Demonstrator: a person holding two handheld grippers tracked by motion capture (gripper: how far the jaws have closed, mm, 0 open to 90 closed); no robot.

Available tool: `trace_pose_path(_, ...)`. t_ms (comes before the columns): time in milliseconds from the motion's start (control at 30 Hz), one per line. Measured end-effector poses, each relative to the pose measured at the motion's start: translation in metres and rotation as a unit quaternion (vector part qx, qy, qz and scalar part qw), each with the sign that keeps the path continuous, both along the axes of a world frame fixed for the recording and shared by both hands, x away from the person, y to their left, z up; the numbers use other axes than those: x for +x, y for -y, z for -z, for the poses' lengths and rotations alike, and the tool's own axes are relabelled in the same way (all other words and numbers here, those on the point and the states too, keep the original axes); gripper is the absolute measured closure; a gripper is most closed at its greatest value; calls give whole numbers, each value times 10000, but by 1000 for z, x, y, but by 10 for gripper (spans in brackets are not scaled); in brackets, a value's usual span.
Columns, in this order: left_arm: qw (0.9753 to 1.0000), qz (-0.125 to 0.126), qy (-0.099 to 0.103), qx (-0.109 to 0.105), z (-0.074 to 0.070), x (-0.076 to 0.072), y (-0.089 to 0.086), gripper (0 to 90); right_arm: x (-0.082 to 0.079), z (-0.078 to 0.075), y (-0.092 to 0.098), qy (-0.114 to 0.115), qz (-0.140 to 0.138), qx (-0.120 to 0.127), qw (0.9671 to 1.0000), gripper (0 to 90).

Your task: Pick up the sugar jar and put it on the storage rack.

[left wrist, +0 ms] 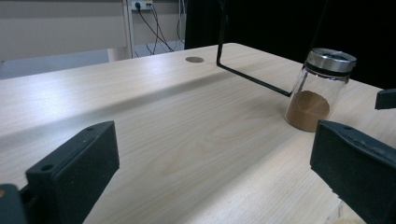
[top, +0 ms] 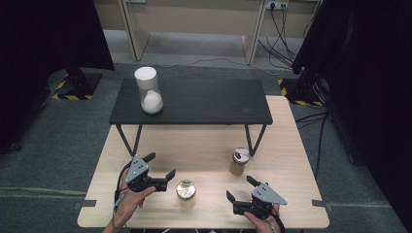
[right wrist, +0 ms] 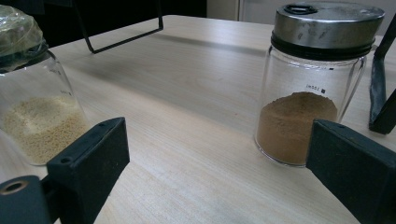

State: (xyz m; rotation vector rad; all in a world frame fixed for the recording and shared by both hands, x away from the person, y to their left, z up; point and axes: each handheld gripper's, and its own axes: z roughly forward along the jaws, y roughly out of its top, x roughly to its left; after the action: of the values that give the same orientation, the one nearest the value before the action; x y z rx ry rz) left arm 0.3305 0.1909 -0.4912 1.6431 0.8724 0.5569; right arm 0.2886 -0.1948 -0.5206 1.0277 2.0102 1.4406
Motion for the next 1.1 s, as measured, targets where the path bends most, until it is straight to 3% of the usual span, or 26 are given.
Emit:
trace_pose_path(467,9999,-34,-37,-97,15,-6,-8,4,0,1,-1,-27,-32,-3,10000,64)
trace_pose_path(1100,10000,22,38,-2,25,-19,-8,5,0,1,0,-37,-26,13,10000,64)
